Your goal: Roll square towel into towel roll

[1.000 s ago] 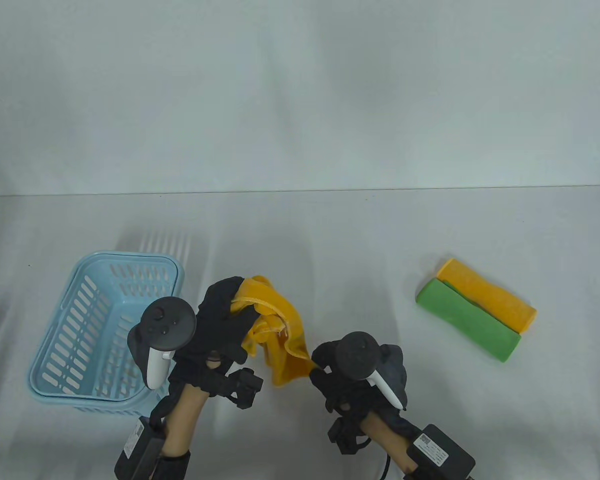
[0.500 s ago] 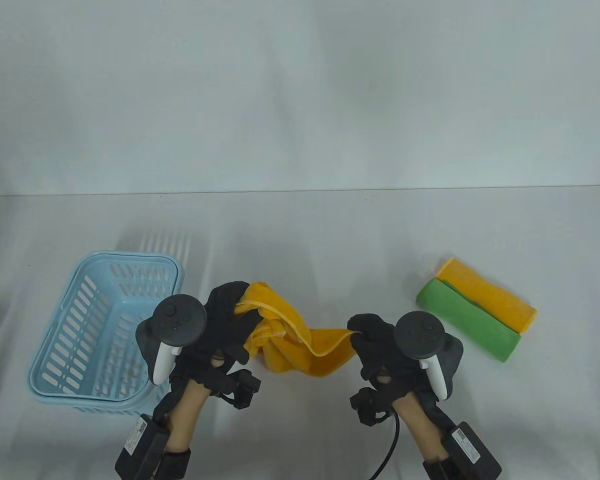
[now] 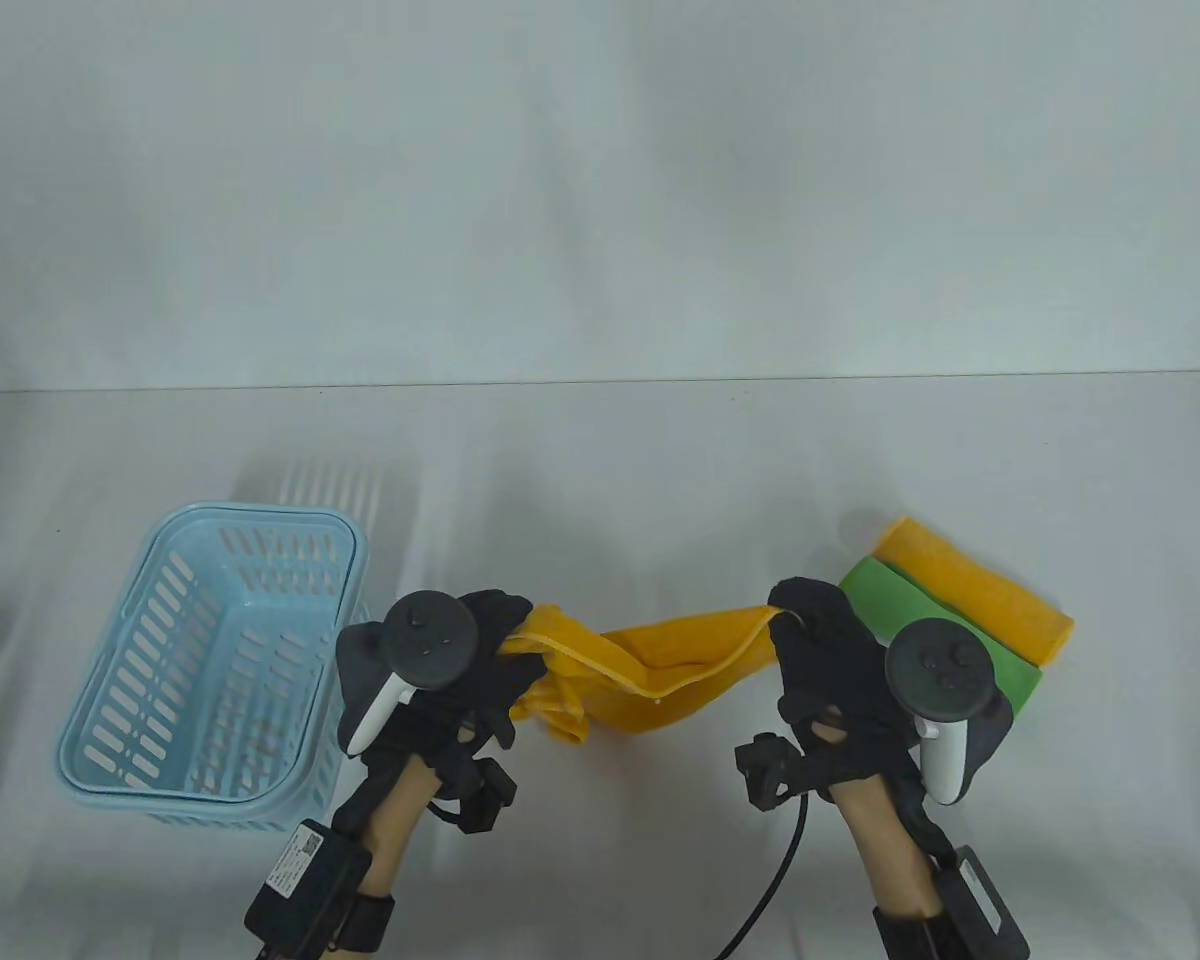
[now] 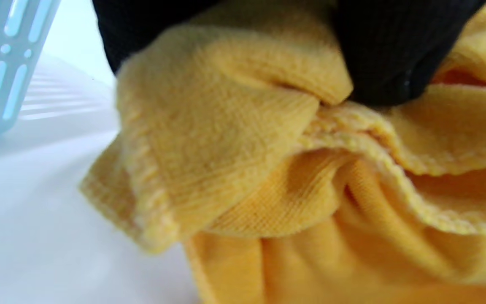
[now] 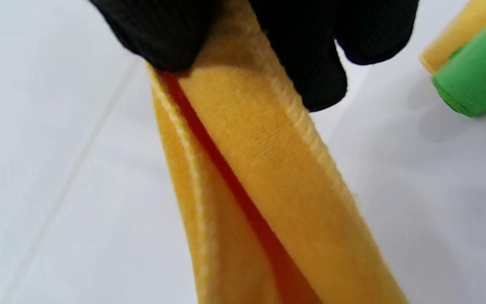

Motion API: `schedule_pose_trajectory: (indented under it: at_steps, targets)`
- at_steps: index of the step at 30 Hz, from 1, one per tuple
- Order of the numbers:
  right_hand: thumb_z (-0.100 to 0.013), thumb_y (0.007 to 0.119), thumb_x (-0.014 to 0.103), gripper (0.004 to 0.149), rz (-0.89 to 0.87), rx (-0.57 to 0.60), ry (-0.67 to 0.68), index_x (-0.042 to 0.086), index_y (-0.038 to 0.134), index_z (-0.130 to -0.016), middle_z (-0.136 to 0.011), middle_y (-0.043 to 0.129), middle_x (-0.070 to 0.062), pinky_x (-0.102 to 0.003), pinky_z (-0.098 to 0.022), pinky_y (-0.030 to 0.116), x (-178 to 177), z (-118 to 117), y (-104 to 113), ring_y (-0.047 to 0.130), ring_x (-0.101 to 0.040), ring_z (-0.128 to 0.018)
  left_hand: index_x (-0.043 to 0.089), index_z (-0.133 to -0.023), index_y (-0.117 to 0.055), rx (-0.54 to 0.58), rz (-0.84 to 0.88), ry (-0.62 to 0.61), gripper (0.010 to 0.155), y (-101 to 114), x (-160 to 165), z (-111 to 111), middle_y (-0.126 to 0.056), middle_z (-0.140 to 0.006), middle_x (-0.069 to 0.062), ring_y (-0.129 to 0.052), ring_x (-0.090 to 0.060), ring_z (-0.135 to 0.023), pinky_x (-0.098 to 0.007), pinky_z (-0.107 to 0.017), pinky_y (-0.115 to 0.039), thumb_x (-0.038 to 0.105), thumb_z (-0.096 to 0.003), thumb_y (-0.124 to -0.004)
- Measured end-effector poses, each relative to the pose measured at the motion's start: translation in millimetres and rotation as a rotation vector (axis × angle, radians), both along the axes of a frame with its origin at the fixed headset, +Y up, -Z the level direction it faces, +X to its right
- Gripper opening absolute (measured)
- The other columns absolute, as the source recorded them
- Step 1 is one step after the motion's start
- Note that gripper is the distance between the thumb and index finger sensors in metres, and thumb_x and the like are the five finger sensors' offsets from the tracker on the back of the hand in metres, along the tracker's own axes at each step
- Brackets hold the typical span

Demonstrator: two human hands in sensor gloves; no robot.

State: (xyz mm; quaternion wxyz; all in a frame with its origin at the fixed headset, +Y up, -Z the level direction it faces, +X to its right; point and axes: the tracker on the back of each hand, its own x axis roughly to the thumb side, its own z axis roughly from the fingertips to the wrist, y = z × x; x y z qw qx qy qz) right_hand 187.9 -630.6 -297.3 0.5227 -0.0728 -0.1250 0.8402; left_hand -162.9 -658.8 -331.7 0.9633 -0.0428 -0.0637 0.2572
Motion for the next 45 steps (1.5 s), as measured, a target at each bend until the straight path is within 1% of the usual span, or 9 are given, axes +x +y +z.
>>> schedule_pose_trajectory:
  at_steps: [4,11,15,19,22,25,31,36,45]
  targets:
    - [-0.037,0.082,0.036,0.038,0.01,0.05,0.017,0.035,0.077,-0.075,-0.058,0.096,0.003,-0.052,-0.056,0.074,-1,3,29,0.096,-0.022,-0.054,0.04,-0.09,-0.067,-0.029,-0.08,-0.028,0.056,-10,8,-3,-0.064,-0.108,0.001,-0.088,-0.028,-0.086,-0.051,-0.066,-0.072,0.045,-0.0372,-0.084]
    - [-0.036,0.083,0.036,0.039,0.161,0.085,0.054,0.035,0.079,-0.074,-0.056,0.096,0.003,-0.052,-0.056,0.074,-21,-3,93,0.097,-0.022,-0.052,0.04,-0.089,-0.066,-0.057,-0.167,-0.07,0.056,-25,21,-5,-0.063,-0.108,0.002,-0.087,-0.028,-0.087,-0.052,-0.067,-0.072,0.045,-0.0365,-0.084]
    - [-0.036,0.083,0.036,0.039,0.259,0.082,0.046,0.035,0.079,-0.074,-0.056,0.096,0.003,-0.052,-0.056,0.074,-33,-8,113,0.097,-0.022,-0.051,0.04,-0.089,-0.066,-0.055,-0.197,-0.084,0.056,-29,26,-5,-0.063,-0.108,0.003,-0.087,-0.027,-0.087,-0.052,-0.067,-0.071,0.045,-0.0366,-0.084]
    - [-0.036,0.083,0.036,0.038,0.313,0.062,0.044,0.035,0.079,-0.074,-0.056,0.096,0.003,-0.052,-0.056,0.074,-40,-11,125,0.097,-0.022,-0.052,0.04,-0.093,-0.063,-0.09,-0.203,-0.136,0.062,-32,30,-4,-0.06,-0.11,0.002,-0.084,-0.029,-0.09,-0.053,-0.068,-0.069,0.05,-0.0347,-0.084]
    - [-0.036,0.083,0.035,0.038,0.343,0.049,0.053,0.037,0.079,-0.074,-0.058,0.096,0.004,-0.052,-0.057,0.074,-42,-15,134,0.096,-0.023,-0.054,0.032,-0.104,-0.051,-0.134,-0.211,-0.192,0.085,-34,33,-2,-0.052,-0.113,0.0,-0.078,-0.032,-0.095,-0.055,-0.07,-0.066,0.059,-0.0305,-0.084]
    - [-0.036,0.083,0.034,0.037,0.344,0.029,0.065,0.038,0.08,-0.073,-0.061,0.096,0.004,-0.053,-0.058,0.073,-43,-19,143,0.096,-0.024,-0.057,0.031,-0.108,-0.045,-0.136,-0.212,-0.215,0.093,-31,33,-1,-0.05,-0.115,-0.001,-0.076,-0.033,-0.096,-0.056,-0.071,-0.065,0.062,-0.0288,-0.082]
    - [-0.035,0.083,0.032,0.037,0.392,0.023,0.075,0.041,0.082,-0.071,-0.063,0.096,0.004,-0.053,-0.059,0.072,-41,-21,154,0.095,-0.025,-0.06,0.034,-0.106,-0.052,-0.091,-0.166,-0.166,0.081,-19,24,-2,-0.058,-0.112,-0.001,-0.081,-0.032,-0.094,-0.056,-0.069,-0.067,0.055,-0.0341,-0.082]
    - [-0.035,0.083,0.031,0.037,0.393,0.019,0.135,0.041,0.082,-0.07,-0.064,0.095,0.005,-0.054,-0.059,0.071,-42,-19,156,0.095,-0.025,-0.061,0.039,-0.105,-0.053,-0.102,-0.215,-0.124,0.074,-29,24,-9,-0.06,-0.111,0.0,-0.082,-0.031,-0.093,-0.055,-0.069,-0.068,0.047,-0.0373,-0.082]
    - [-0.035,0.083,0.031,0.037,0.425,0.041,0.215,0.041,0.082,-0.07,-0.064,0.096,0.005,-0.054,-0.059,0.072,-50,-9,159,0.095,-0.025,-0.061,0.043,-0.104,-0.053,-0.133,-0.298,-0.104,0.074,-55,35,-22,-0.056,-0.113,0.003,-0.078,-0.028,-0.097,-0.054,-0.072,-0.066,0.047,-0.036,-0.083]
